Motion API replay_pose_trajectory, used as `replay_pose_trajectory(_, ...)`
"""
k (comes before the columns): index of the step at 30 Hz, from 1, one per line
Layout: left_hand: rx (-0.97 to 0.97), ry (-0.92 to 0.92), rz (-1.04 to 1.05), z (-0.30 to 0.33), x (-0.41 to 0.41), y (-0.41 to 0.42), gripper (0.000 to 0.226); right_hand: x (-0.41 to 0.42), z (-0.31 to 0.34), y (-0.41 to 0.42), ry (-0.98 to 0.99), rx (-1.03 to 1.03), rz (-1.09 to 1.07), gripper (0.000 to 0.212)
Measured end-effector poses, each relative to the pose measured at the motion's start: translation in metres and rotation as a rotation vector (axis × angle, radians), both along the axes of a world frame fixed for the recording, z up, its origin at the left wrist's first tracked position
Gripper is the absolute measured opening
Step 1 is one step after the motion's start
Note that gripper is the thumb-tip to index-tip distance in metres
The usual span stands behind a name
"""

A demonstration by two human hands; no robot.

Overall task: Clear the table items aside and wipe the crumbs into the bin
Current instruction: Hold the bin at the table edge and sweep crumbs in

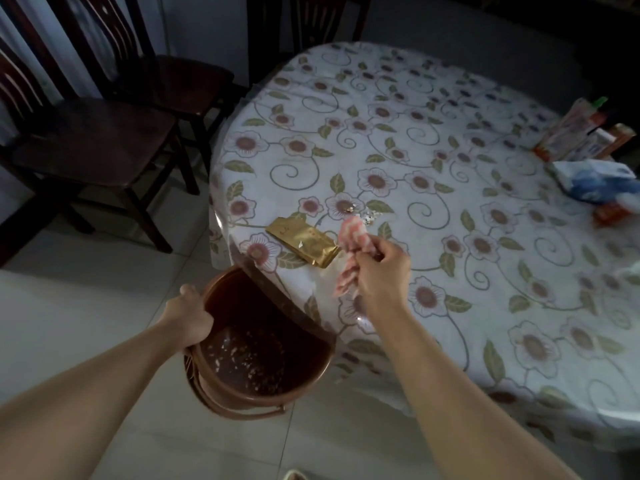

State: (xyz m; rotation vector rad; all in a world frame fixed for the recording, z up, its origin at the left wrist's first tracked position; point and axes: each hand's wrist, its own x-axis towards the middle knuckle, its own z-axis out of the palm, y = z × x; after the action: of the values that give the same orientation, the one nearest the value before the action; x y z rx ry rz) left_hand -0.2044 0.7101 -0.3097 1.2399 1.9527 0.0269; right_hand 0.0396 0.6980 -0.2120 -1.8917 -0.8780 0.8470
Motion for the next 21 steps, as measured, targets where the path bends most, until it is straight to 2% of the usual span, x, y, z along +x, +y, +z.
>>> replay_pose_trajectory(6, -0.006, 0.017, 0.038, -0.005, 0.005, 0.010, 0.025, 0.069, -0.015, 0.057, -0.063, 0.000, -0.159, 0.025)
replay_pose_trajectory(10, -0.023, 0.026, 0.023, -0.003, 0.006, 0.018, 0.021, 0.101, -0.035, 0.094, -0.197, 0.007, -0.183, 0.031)
replay_pose_trajectory(17, -0.010, 0.034, 0.020, 0.002, 0.015, 0.026, 0.022, 0.121, -0.075, 0.139, -0.266, -0.099, -0.090, 0.045)
replay_pose_trajectory(21, -0.019, 0.025, 0.031, 0.003, 0.017, 0.029, 0.025, 0.109, -0.079, 0.149, -0.336, -0.133, 0.011, 0.046)
